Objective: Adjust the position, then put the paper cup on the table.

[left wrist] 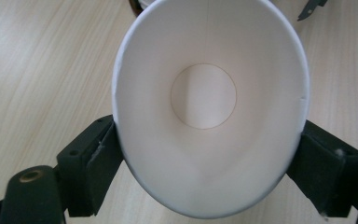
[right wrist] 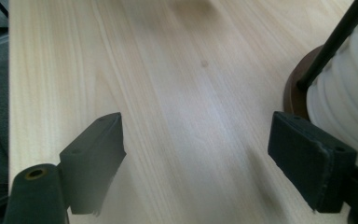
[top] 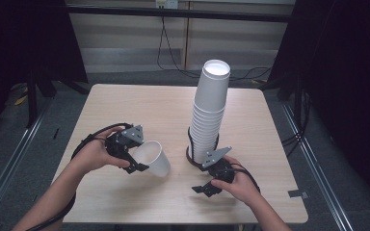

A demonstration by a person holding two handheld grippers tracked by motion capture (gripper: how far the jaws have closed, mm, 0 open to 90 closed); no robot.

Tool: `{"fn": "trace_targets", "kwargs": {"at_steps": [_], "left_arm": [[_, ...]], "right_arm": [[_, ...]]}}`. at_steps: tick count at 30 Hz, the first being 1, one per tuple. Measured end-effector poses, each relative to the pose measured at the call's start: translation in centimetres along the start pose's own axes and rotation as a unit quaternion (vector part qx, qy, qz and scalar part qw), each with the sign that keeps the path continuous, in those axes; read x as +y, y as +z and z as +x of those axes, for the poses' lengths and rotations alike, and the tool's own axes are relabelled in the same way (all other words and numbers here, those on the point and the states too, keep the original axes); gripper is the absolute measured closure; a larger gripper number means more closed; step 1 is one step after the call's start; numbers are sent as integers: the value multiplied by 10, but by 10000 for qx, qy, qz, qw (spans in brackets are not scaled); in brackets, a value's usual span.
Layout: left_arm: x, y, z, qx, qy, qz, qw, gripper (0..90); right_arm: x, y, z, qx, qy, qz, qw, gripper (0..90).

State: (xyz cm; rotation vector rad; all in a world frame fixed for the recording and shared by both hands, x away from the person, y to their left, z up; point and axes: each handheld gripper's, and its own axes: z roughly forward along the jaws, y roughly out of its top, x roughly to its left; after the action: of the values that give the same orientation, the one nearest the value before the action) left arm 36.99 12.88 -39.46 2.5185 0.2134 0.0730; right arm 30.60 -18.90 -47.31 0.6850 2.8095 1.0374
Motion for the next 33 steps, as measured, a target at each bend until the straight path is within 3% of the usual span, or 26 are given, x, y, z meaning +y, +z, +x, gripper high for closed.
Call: {"fn": "trace_targets", "kwargs": {"at_steps": [15,23,24,27,33], "left_arm": [[-8,-1,13,240,-382,99,9989,154],[-9,4,14,379,-376,258,9982,142],[-9,4,15,382,-273,315,9984,140],[-9,6,15,397,-289,337,9982,136],[-9,9,16,426,-328,266,9982,130]], "right_arm": [[-12,11,3,11,45,29,10000,177],[-15,16,3,-22,1,-49,10000,162],[-16,16,3,-36,-87,-55,9999,164],[-18,17,4,-127,-239,-126,9996,164],[-24,18,7,-225,-247,-332,9989,155]]}}
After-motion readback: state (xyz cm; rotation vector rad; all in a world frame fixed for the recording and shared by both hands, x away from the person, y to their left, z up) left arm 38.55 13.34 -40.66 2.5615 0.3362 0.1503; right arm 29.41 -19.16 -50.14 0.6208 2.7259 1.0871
